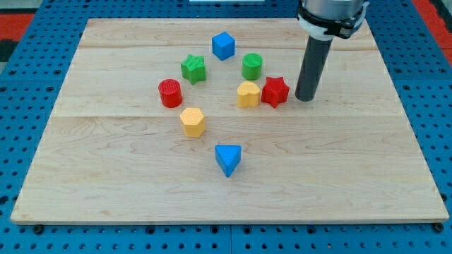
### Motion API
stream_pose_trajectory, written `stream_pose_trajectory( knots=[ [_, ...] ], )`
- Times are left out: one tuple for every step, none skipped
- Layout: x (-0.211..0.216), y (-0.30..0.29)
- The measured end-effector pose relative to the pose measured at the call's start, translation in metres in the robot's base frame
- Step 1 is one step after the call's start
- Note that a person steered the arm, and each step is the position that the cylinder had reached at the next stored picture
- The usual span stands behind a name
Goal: Place the blue triangle towards the bottom of the red star
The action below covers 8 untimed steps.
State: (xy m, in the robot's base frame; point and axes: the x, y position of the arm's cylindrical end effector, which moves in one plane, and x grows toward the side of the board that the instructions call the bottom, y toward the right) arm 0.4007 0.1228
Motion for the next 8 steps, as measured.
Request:
stream_pose_trajectory(
  knots=[
    [-0.006,-0.017],
    [-0.007,-0.023],
    [-0.006,-0.019],
    [0.035,0.010],
    [0.087,0.009],
    [0.144,-0.017],
    [0.176,-0.093],
    [0.178,-0.142]
  ],
)
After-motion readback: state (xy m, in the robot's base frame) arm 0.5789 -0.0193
